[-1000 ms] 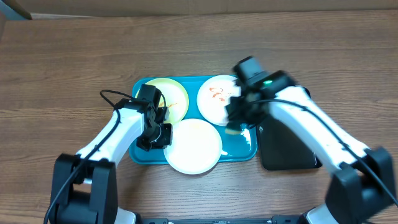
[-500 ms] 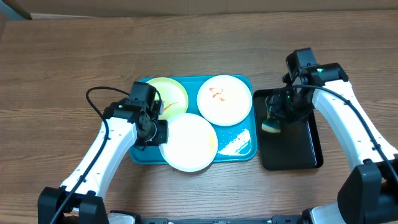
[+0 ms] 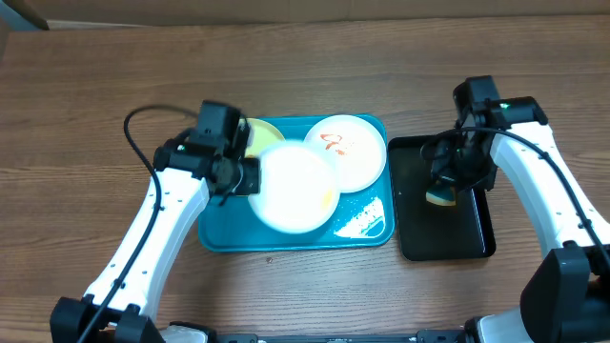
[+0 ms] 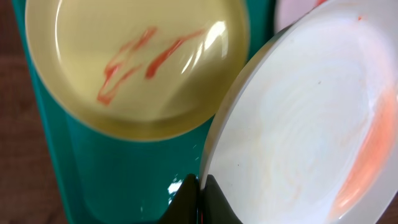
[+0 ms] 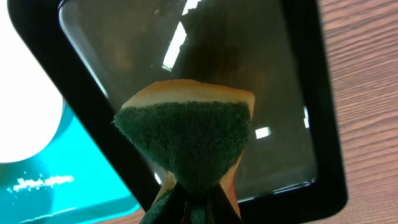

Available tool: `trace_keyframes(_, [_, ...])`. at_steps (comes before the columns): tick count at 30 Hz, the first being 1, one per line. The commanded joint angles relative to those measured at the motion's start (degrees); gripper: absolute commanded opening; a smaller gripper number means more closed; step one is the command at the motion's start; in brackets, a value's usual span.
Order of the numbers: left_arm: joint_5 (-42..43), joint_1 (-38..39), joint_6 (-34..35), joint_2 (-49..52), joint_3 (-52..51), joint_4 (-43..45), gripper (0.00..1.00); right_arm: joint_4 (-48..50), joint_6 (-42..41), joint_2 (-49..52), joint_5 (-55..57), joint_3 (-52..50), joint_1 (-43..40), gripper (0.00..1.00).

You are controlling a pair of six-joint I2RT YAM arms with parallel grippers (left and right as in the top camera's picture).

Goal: Clean dirty plates on tray and stack at the side
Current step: 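Lift the cleaned white plate with left gripper and swing it left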

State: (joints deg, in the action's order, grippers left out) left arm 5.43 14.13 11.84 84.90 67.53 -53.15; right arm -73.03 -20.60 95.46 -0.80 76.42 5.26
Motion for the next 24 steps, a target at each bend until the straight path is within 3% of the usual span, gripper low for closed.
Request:
trace_keyframes(1, [-1.84,5.07,-1.53,-1.77,5.68,1.14,0.04,0.42,-2.05,-4.17,1.57,0.04,-2.49,0.04])
trace_keyframes(6, [-2.80,11.34,-1.53,-1.77,6.88,7.65,0.04,0.39,-2.12,-8.96,-0.83,0.04,-8.28,0.04])
trace_keyframes(11, [-8.85,18.56,-2.14,-1.27,6.86,17.81,0.04,-1.01,-0.24,-14.99,-3.02,0.04,-16.09,0.04])
trace_keyframes(17, [-8.83,23.96,1.01,5.33,6.88,26.82,0.04,-2.62,3.08,-16.06,-5.95,0.04,-17.22,0.04])
trace_keyframes(24, [-11.50,29.77,-0.42,14.45,6.88,41.86,0.04,-3.85,3.10,-16.06,-5.95,0.04,-17.22,0.04])
